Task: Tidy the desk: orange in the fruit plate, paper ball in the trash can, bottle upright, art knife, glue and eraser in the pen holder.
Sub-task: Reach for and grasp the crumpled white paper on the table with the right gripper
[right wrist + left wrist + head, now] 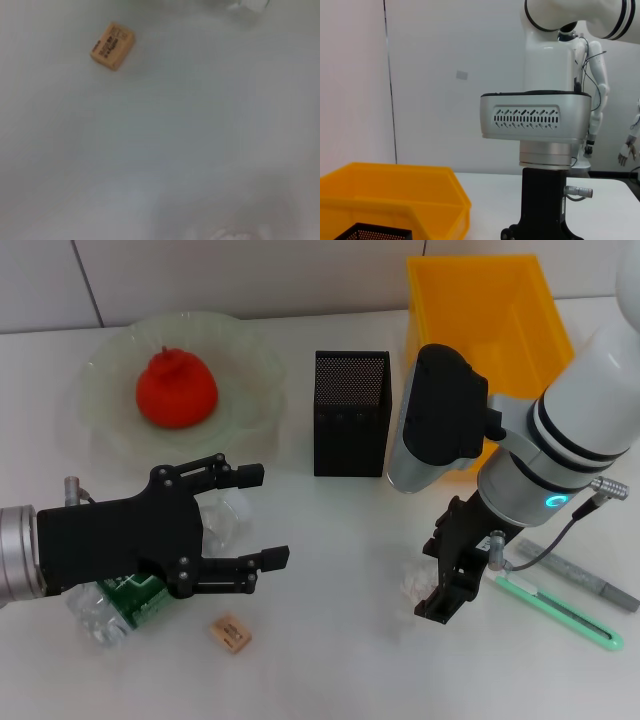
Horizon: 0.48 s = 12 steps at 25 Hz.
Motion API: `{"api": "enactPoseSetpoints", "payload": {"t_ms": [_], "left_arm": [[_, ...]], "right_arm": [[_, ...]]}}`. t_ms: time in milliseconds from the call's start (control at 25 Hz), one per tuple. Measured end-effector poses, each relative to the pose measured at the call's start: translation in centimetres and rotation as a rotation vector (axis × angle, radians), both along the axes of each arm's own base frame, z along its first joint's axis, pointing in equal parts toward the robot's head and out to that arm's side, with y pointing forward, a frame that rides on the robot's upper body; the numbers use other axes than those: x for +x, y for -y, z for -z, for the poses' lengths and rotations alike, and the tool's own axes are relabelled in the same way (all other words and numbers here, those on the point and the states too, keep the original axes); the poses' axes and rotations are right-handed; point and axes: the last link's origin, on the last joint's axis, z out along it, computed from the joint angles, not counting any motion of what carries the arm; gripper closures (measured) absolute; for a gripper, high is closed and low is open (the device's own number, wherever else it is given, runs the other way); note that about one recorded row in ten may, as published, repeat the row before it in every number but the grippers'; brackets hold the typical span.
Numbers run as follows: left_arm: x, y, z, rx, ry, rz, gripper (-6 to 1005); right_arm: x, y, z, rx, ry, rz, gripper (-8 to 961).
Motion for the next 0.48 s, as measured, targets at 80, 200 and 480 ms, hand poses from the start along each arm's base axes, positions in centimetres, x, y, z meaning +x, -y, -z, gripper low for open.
{"api": "enactPoseSetpoints", "payload": {"t_ms": [80,200,480], "left_arm": [[-0.01,0.0,0.0,0.0,0.0,0.0,133],[-0.03,0.03,0.0,0.0,0.0,-0.001,133],[-0.06,0.07,0.02,0.0,-0.001,0.0,133]], "right_arm": [[0.0,0.01,0.02,0.001,0.0,0.002,187],[0.0,0.01,0.02,0.002,0.001,0.003,188],[0.01,-0.02,0.03,0.009,0.0,0.011,188]]}}
